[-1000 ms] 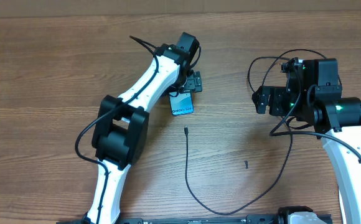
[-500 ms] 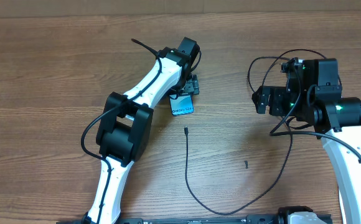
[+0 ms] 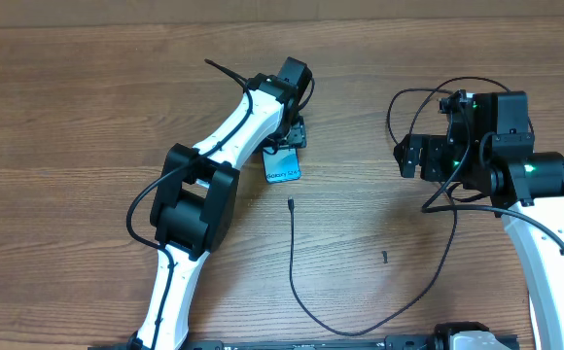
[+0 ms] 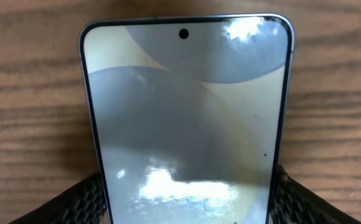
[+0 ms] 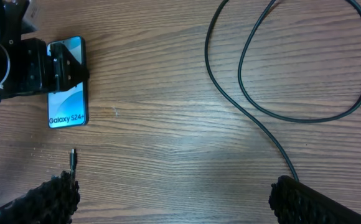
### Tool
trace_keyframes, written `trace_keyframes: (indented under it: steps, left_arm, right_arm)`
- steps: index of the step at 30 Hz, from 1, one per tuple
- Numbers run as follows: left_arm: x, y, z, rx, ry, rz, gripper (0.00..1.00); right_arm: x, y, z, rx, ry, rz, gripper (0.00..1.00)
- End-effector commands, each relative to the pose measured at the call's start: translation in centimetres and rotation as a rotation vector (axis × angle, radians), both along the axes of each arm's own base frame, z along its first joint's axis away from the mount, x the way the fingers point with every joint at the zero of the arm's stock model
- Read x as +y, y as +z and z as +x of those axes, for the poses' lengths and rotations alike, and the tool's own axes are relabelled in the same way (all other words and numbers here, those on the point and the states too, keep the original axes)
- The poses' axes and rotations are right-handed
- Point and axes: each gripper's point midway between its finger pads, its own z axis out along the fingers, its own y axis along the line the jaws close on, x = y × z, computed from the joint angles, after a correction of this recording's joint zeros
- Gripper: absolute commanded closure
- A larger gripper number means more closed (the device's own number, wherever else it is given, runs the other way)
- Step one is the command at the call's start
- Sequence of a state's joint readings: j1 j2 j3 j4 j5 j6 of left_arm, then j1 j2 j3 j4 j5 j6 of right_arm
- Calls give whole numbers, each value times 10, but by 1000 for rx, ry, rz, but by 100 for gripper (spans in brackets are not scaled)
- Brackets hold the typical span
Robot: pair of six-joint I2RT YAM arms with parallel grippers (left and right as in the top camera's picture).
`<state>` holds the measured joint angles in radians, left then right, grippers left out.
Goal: Plug charger to phone and switch on socket
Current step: 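Lower the left gripper and grasp the phone's top edge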
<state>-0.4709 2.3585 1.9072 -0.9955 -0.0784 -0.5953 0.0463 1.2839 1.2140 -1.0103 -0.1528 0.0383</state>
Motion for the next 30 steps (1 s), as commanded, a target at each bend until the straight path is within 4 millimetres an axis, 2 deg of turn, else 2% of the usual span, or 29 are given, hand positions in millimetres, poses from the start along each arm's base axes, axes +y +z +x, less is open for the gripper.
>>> trace_keyframes:
  steps: [1, 11, 13, 16, 22, 30]
  left_arm:
    - [9, -23, -16, 84, -42, 53, 27]
    - [24, -21, -52, 234, -45, 111, 28]
    - [26, -20, -58, 258, -45, 117, 22]
    - [26, -20, -57, 256, -44, 116, 0]
    - [20, -22, -47, 217, -82, 88, 0]
    - [21, -29, -58, 258, -82, 79, 0]
  right_arm:
    - [-1, 11, 5, -33, -5, 1, 0]
    - [-1, 11, 5, -33, -5, 1, 0]
    - [-1, 11, 5, -33, -5, 1, 0]
    - [-1, 11, 5, -33, -5, 1, 0]
    - [-1, 11, 5, -33, -5, 1, 0]
    - [-1, 11, 5, -33, -5, 1, 0]
